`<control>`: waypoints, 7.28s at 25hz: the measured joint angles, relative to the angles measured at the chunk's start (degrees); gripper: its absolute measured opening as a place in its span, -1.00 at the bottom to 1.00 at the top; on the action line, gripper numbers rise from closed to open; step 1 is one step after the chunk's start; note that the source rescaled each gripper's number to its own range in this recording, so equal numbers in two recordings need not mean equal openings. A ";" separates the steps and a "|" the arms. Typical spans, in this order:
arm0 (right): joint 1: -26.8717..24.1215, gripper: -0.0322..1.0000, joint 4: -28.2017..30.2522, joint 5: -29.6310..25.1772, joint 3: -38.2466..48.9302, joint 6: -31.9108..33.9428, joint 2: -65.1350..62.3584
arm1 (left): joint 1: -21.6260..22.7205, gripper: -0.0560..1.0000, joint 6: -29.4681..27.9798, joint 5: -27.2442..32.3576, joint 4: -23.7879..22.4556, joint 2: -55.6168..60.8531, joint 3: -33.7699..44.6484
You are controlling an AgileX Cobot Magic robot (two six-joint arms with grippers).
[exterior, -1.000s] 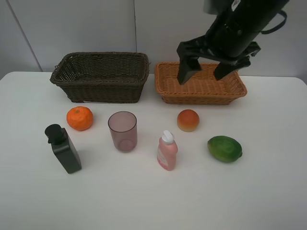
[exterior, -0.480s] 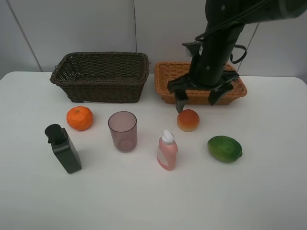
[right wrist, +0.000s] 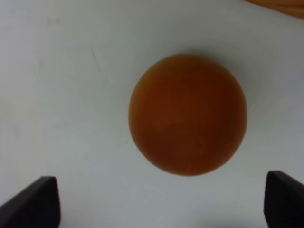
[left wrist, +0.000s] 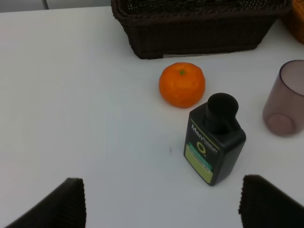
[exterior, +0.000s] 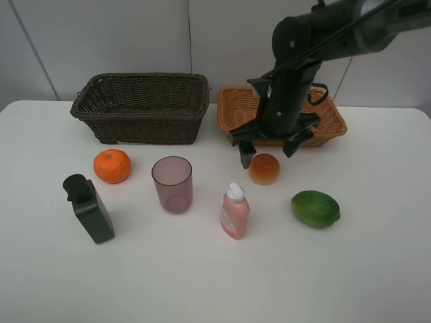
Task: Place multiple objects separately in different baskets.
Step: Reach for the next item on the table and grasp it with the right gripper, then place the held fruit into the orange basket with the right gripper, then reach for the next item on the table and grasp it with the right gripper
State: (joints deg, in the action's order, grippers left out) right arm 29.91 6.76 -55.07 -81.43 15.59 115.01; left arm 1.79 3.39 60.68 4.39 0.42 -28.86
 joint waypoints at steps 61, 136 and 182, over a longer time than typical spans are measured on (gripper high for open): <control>0.00 0.03 7.25 8.00 -0.42 1.36 9.81 | 0.00 0.71 0.00 0.00 0.00 0.00 0.00; -9.38 0.03 10.00 -2.72 -16.67 -6.14 -1.68 | 0.00 0.71 0.00 0.00 0.00 0.00 0.00; -14.61 1.00 6.69 3.91 -24.88 -13.70 14.18 | 0.00 0.71 0.00 0.00 0.00 0.00 0.00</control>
State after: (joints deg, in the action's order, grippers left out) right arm 15.30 13.45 -51.16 -106.31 1.89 129.20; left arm 1.79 3.39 60.68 4.39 0.42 -28.86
